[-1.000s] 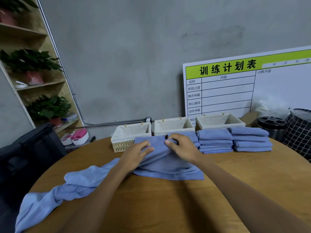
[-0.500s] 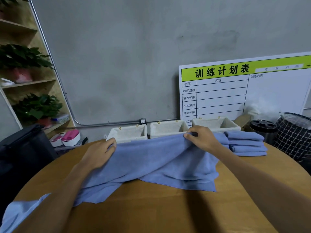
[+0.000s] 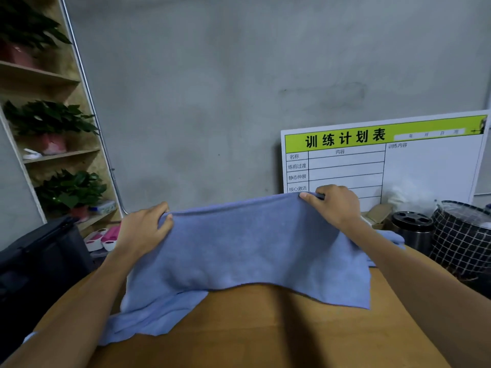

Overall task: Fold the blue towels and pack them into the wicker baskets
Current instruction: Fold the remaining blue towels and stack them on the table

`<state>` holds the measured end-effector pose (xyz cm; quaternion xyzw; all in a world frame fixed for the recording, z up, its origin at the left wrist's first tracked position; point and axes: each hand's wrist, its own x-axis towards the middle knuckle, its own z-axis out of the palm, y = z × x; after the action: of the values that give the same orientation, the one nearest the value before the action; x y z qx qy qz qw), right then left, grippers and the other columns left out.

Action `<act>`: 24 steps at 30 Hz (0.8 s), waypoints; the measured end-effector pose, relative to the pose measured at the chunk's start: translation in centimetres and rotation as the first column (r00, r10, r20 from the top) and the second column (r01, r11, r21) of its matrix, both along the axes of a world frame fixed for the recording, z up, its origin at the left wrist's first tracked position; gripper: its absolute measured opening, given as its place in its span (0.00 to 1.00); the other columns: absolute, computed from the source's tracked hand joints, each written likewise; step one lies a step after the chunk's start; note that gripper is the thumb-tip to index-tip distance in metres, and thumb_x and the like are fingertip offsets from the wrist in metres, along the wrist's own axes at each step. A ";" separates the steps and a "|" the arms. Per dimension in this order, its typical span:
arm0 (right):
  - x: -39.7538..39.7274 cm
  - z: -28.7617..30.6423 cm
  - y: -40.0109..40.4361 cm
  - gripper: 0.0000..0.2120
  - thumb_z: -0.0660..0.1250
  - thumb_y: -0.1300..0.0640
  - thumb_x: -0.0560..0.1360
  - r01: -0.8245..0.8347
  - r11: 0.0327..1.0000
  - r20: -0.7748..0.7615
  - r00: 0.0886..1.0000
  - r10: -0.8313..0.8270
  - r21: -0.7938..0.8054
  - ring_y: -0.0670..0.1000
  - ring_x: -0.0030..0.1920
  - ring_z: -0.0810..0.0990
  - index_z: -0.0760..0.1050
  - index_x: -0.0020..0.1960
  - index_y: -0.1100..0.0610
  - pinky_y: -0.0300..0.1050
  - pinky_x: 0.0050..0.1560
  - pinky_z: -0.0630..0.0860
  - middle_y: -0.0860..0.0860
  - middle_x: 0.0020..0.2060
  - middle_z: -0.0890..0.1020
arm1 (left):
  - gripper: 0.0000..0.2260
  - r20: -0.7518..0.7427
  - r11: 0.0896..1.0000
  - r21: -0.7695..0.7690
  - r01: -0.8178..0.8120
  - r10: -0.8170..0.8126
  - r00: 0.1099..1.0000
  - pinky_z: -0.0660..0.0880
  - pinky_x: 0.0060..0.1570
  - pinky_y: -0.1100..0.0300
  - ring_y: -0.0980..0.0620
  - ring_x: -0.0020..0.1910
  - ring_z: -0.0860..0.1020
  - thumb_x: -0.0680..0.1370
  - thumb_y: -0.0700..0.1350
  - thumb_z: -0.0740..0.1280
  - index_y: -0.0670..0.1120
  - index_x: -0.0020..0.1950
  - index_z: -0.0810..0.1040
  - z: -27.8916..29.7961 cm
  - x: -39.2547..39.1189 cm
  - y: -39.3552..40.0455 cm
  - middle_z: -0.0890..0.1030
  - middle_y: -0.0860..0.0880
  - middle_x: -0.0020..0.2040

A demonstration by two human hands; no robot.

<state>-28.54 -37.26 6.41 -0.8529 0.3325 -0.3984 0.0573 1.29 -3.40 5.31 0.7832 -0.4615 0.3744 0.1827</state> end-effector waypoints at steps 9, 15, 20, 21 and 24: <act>-6.8 4.2 2.1 0.34 0.62 0.27 0.72 0.010 0.992 0.039 0.999 -0.005 -0.125 0.55 0.32 0.72 0.61 0.28 0.56 0.45 0.33 0.62 0.48 0.23 0.71 | 0.17 0.155 0.995 -0.104 -0.008 0.024 0.988 0.60 0.25 0.60 0.42 0.24 0.75 0.80 0.59 0.53 0.48 0.40 0.69 3.8 -4.7 3.0 0.74 0.48 0.26; -10.6 6.7 2.1 0.38 0.50 0.22 0.69 0.044 0.953 -0.044 0.997 -0.060 -0.301 0.57 0.35 0.72 0.68 0.30 0.58 0.46 0.38 0.69 0.50 0.26 0.73 | 0.22 0.333 0.993 -0.115 0.013 0.026 0.942 0.58 0.25 0.60 0.41 0.22 0.72 0.78 0.61 0.59 0.44 0.35 0.70 6.4 -6.8 5.5 0.71 0.45 0.24; -9.4 6.7 0.6 0.41 0.38 0.24 0.69 0.048 0.934 -0.103 0.991 -0.090 -0.355 0.58 0.36 0.74 0.70 0.29 0.57 0.46 0.37 0.66 0.51 0.27 0.73 | 0.17 0.274 0.999 -0.033 -0.001 0.011 0.962 0.62 0.28 0.58 0.39 0.27 0.77 0.77 0.56 0.54 0.44 0.39 0.72 5.9 -4.7 4.8 0.77 0.43 0.30; -8.7 5.8 0.0 0.41 0.38 0.24 0.69 0.048 0.932 -0.129 0.987 -0.100 -0.359 0.58 0.37 0.76 0.71 0.29 0.56 0.45 0.37 0.66 0.52 0.28 0.74 | 0.16 0.257 1.000 -0.012 0.002 0.001 0.966 0.61 0.28 0.58 0.39 0.27 0.77 0.76 0.55 0.54 0.45 0.38 0.72 4.8 -4.2 4.1 0.77 0.43 0.30; -6.2 0.8 -2.4 0.37 0.42 0.25 0.73 0.030 0.938 -0.210 0.972 -0.109 -0.346 0.59 0.43 0.81 0.70 0.29 0.54 0.45 0.37 0.65 0.54 0.32 0.79 | 0.13 0.156 0.997 0.079 0.008 -0.020 0.988 0.59 0.28 0.58 0.40 0.29 0.77 0.76 0.54 0.54 0.46 0.38 0.70 0.0 -1.9 1.5 0.76 0.45 0.30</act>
<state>-34.77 -39.68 7.20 -0.8772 0.2932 -0.3522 -0.1434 -0.63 -1.93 5.28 0.7547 -0.4942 0.4151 0.1180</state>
